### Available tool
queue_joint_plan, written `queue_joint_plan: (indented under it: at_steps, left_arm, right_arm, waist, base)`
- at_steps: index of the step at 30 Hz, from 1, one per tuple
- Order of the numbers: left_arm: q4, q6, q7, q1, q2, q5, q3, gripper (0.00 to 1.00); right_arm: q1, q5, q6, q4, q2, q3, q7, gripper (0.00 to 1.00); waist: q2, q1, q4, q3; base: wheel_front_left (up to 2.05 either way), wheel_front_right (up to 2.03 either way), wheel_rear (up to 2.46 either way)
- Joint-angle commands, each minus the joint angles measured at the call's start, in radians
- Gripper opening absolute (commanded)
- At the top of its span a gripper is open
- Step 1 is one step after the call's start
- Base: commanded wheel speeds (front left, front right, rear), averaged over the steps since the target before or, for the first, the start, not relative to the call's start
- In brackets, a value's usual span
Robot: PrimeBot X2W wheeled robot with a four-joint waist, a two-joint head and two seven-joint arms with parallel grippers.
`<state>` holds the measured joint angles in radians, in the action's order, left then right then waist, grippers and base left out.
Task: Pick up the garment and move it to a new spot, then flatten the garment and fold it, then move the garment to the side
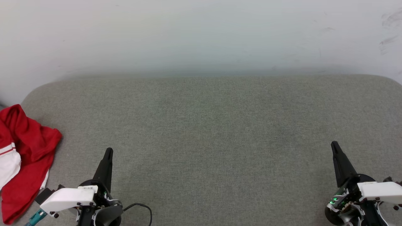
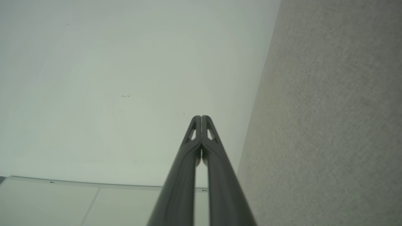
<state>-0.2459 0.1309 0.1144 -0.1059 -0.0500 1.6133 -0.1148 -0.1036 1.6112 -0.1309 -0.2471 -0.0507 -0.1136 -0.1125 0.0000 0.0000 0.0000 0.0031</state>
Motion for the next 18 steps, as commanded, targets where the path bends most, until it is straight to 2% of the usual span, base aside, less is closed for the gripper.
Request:
queue_joint_plan:
  at_steps: [1, 18]
  left_arm:
    - [0.001, 0.003, 0.001, -0.007, 0.002, -0.001, -0.002, 0.00]
    - [0.001, 0.003, 0.001, -0.007, 0.002, -0.001, -0.002, 0.00]
  right_arm:
    - [-0.013, 0.003, 0.000, 0.000, 0.001, 0.000, -0.002, 0.00]
    - [-0.013, 0.003, 0.000, 0.000, 0.001, 0.000, -0.002, 0.00]
  waist:
    - [0.0000, 0.0000, 0.000, 0.000]
    - [0.0000, 0.0000, 0.000, 0.000]
  base:
    - [0.00, 0.00, 0.00]
    - [0.00, 0.00, 0.00]
